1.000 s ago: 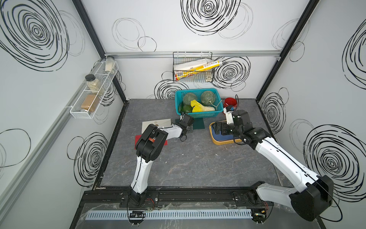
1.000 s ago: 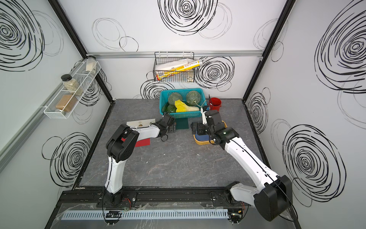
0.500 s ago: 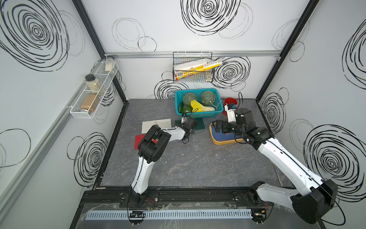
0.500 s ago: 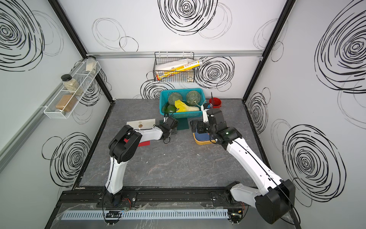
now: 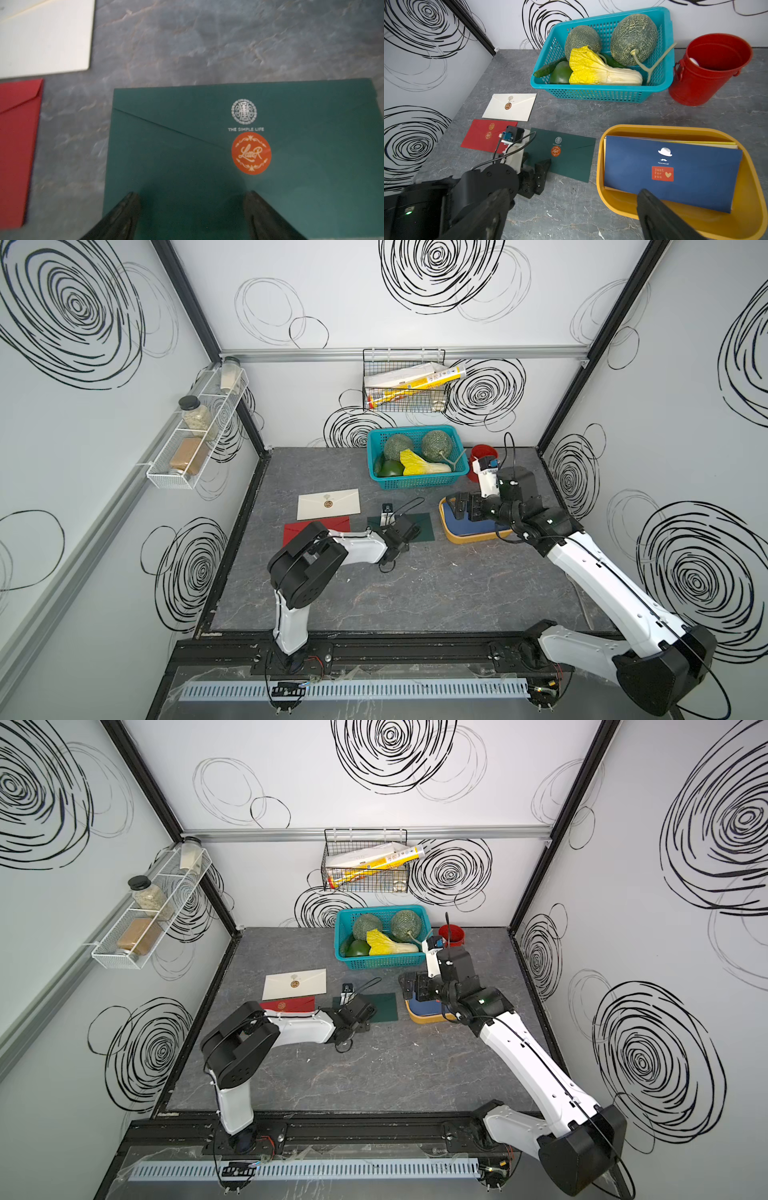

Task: Put the sealed envelopes into the storage box
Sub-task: Pick up the envelope from the center of the board.

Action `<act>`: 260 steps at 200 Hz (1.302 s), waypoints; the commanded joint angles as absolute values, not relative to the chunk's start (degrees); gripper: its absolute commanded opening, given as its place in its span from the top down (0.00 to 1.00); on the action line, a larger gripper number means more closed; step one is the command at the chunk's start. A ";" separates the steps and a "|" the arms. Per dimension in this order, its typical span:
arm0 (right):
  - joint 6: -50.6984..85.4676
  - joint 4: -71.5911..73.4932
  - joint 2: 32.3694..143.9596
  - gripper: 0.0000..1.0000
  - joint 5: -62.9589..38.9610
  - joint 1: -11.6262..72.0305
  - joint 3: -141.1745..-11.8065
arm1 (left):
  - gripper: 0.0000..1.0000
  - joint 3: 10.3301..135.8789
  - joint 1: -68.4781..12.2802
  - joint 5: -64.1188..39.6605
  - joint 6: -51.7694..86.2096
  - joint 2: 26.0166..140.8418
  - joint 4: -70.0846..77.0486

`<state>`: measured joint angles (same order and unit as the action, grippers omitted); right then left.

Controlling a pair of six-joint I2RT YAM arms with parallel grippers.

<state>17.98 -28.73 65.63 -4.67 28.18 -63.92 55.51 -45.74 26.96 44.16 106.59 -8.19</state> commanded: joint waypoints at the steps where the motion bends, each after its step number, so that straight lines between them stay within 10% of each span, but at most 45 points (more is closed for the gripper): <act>1: 17.50 -32.59 65.49 0.00 -6.33 28.70 -61.42 | 0.15 49.86 -48.82 21.13 48.23 104.74 -19.88; 131: 37.22 -22.35 69.24 0.00 -4.28 43.44 -42.89 | 0.11 51.73 -43.85 10.69 45.32 79.31 -27.73; 260: 32.87 -16.28 90.76 0.00 -7.98 44.77 -50.75 | 0.04 40.78 -29.40 -9.87 36.76 84.69 -18.08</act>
<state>33.95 -17.82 89.62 -6.17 44.45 -49.08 41.76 -29.82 -6.33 38.96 82.67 -22.83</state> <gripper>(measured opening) 0.997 0.968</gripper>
